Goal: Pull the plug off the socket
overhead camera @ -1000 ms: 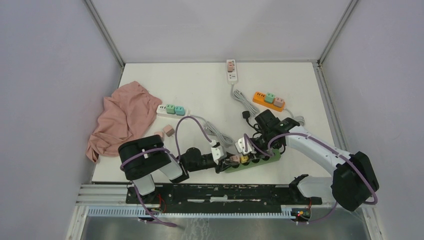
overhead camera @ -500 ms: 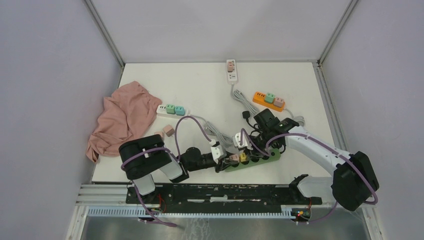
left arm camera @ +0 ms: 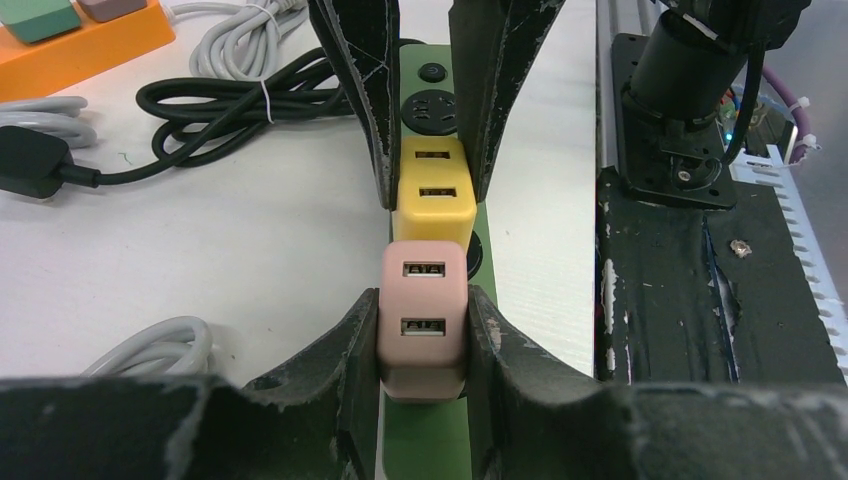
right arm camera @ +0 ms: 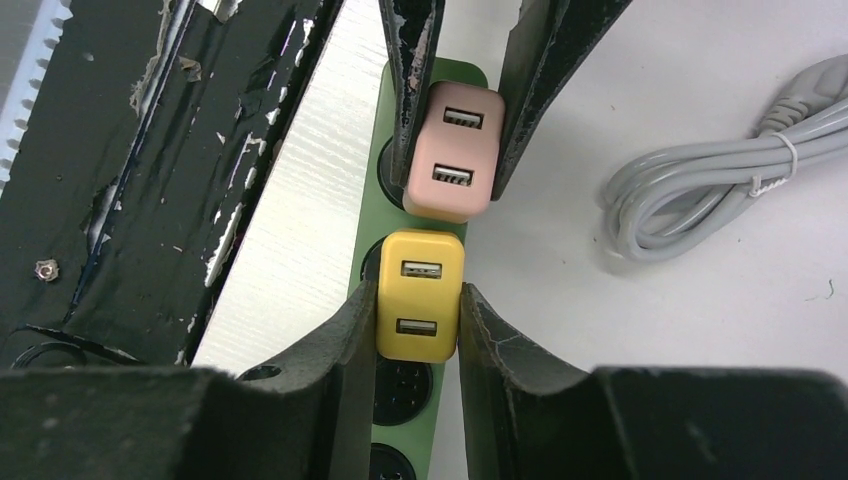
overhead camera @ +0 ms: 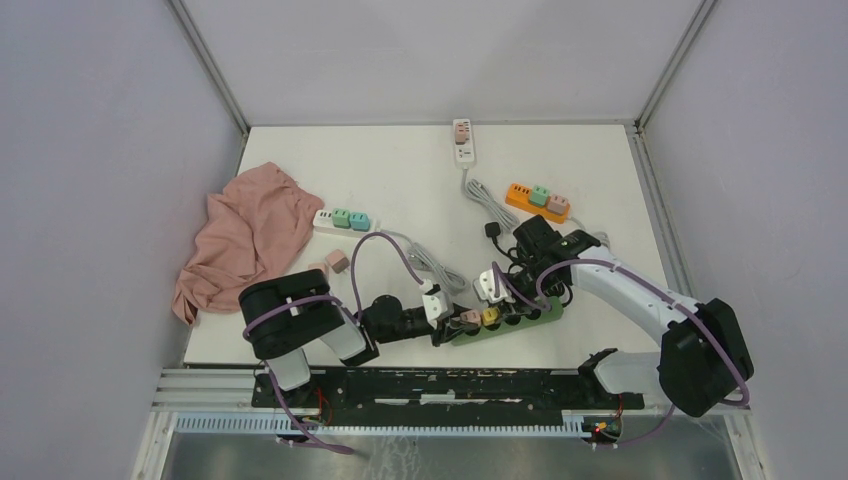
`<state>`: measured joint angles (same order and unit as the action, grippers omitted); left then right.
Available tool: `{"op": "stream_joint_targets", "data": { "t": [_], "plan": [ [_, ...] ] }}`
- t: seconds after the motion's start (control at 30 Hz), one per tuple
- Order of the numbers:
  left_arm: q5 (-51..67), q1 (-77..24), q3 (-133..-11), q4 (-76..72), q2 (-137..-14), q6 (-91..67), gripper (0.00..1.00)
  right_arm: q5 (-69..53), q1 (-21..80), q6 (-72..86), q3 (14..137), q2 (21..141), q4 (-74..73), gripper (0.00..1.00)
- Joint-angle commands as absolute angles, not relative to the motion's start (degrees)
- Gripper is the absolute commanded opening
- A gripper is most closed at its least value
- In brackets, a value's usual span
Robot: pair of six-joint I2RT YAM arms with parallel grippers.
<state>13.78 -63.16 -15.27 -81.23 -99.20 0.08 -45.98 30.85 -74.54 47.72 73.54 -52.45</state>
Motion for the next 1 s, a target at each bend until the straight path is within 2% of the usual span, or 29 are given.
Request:
{"op": "stream_joint_targets", "data": {
  "t": [0.0, 0.2, 0.27, 0.43, 0.6, 0.67, 0.83, 0.97],
  "plan": [
    [11.9, -62.3, -13.4, -77.3, -100.7, 1.2, 0.03, -51.4, 31.5, -74.8, 49.7, 72.5, -58.9, 0.0],
    [11.9, -62.3, -13.4, -77.3, -100.8, 1.2, 0.03, -46.2, 31.1, -54.0, 48.6, 68.7, -43.6, 0.0],
    [11.8, -62.3, -13.2, -77.3, -100.7, 1.2, 0.03, -44.6, 29.6, -54.1, 48.9, 68.6, -43.5, 0.0],
    [11.9, -62.2, -12.8, -77.5, -100.5, 1.3, 0.03, -44.7, 27.0, -66.0, 49.8, 68.7, -53.2, 0.0],
    [12.1, -62.2, -12.9, -77.4, -100.4, 1.3, 0.03, -54.3, 26.9, -85.5, 50.4, 70.7, -68.5, 0.0],
    [12.1, -62.2, -13.0, -77.4, -100.4, 1.3, 0.03, -56.3, 27.4, -85.5, 50.7, 71.5, -68.9, 0.0],
    [12.2, -62.2, -13.3, -77.5, -101.1, 1.2, 0.03, -56.6, 28.1, -69.5, 49.9, 70.5, -56.9, 0.0],
    [12.2, -62.2, -13.4, -77.2, -101.1, 1.4, 0.03, -50.7, 27.7, -58.2, 49.5, 68.7, -47.9, 0.0]
  ]
}}
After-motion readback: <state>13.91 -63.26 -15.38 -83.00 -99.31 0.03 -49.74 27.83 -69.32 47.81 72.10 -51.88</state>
